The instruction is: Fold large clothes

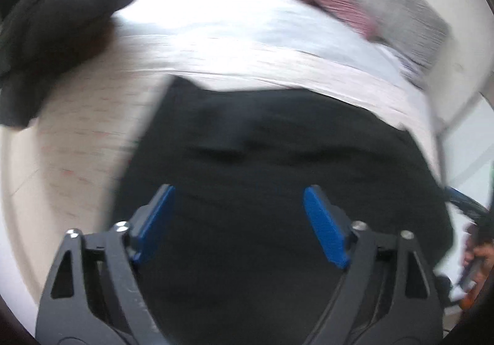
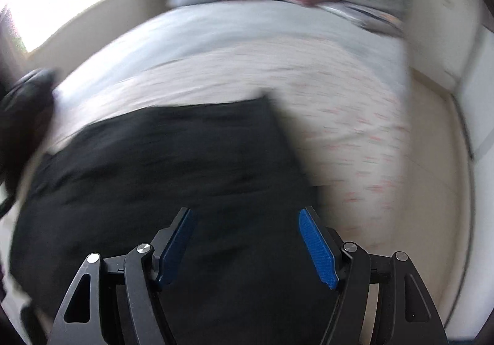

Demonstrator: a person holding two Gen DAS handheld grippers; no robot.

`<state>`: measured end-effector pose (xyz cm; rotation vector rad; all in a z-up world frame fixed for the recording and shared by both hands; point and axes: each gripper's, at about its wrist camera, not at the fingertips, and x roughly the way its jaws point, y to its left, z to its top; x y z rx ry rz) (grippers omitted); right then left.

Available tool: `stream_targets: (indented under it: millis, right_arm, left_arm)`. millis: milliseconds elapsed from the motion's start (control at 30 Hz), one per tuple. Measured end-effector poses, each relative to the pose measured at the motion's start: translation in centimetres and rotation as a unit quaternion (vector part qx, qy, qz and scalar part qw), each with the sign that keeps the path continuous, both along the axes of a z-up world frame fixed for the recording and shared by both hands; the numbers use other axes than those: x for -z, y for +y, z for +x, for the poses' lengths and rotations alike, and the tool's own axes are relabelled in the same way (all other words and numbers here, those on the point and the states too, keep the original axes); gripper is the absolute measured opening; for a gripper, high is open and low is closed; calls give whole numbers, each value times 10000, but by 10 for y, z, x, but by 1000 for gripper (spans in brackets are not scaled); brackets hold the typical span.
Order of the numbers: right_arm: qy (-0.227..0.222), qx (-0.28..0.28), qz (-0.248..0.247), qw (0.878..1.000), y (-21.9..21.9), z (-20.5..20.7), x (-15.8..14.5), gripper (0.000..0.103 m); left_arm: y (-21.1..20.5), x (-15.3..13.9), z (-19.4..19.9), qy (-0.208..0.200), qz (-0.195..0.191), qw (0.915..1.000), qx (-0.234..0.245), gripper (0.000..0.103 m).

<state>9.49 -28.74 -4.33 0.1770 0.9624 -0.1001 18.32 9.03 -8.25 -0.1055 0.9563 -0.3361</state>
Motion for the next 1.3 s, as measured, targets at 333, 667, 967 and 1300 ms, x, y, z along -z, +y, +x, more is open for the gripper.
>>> stream_targets:
  millis: [333,667,967,1300]
  right_arm:
    - [578,-1024,179,9929,104,-21,56,76]
    - [553,66,759,9956,-17,-74,51,78]
    - [402,622,519,9959,-22,-111,9,78]
    - [516,283,239,9980,45,-139,-1,79]
  left_arm:
    - [-45,62,-63,511,585,9957,495,100]
    - [42,50,-83,250,848,9961,-2,100]
    - [34,23,-105,676,722,9932,-607,100]
    - [-40,19,-150,1106,801,9900,-353,100]
